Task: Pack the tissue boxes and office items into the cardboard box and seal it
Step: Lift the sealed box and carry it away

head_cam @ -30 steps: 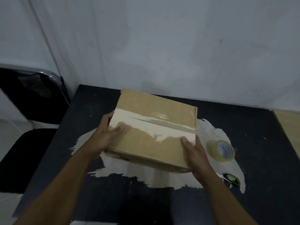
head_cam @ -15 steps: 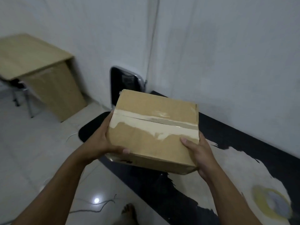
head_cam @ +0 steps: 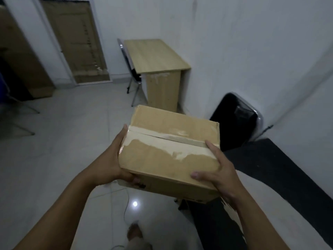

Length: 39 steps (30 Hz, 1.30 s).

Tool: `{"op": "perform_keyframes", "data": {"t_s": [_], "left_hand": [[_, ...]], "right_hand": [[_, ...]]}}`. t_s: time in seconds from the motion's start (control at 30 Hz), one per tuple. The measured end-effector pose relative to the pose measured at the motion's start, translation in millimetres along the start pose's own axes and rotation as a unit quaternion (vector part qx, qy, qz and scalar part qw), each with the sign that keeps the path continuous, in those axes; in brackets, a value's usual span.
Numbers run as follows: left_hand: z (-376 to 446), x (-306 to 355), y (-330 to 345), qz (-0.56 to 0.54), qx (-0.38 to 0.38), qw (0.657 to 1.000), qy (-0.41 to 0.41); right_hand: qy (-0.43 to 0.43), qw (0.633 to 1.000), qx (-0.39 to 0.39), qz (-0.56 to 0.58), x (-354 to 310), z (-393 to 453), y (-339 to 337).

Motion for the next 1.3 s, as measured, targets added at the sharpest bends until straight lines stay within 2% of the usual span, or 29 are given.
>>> {"op": "perform_keyframes", "data": {"t_s": [0.17,0.27,0.43,0.73,0.9,1.13,1.3], "left_hand": [[3.0,-33.6,-82.4,0.047,0.076,0.996,0.005],[11.4,-49.5,-133.8,0.076,0.106,0.991,0.016],[16.8,-80.7,-212.6,0.093,0.17,0.981,0.006],[39.0,-119.4,-288.3,0.089,0.24,0.966,-0.032],[84.9,-140.2,-332.0,0.094,0.251,0.961,-0.071],[193.0,-152.3,-404.7,0.118,0.258,0.951,-0.121],[249.0,-154.0,-453.1,0.131,0.281,0.943,-0.125]], "right_hand": [[-0.097,0.989,-0.083,-0.076,-51.1,78.3,70.7],[-0.135,0.977,-0.107,-0.127,-75.5,121.8,111.9],[-0.159,0.96,-0.156,-0.171,-115.8,185.7,184.7],[-0.2,0.933,-0.214,-0.21,-152.9,286.5,263.9],[-0.204,0.918,-0.25,-0.231,-153.8,360.2,299.4],[-0.206,0.914,-0.281,-0.209,-162.8,499.5,329.4],[-0.228,0.903,-0.299,-0.207,-188.2,582.0,349.4]]}}
Point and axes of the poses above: each hand's wrist, its own z-axis towards the middle knuckle, its own y-axis out of the palm, x = y × z, the point moved 8 cm from there along z, towards the middle knuckle, and after that the axes turned 9 degrees about -z, right-handed, at the moved point
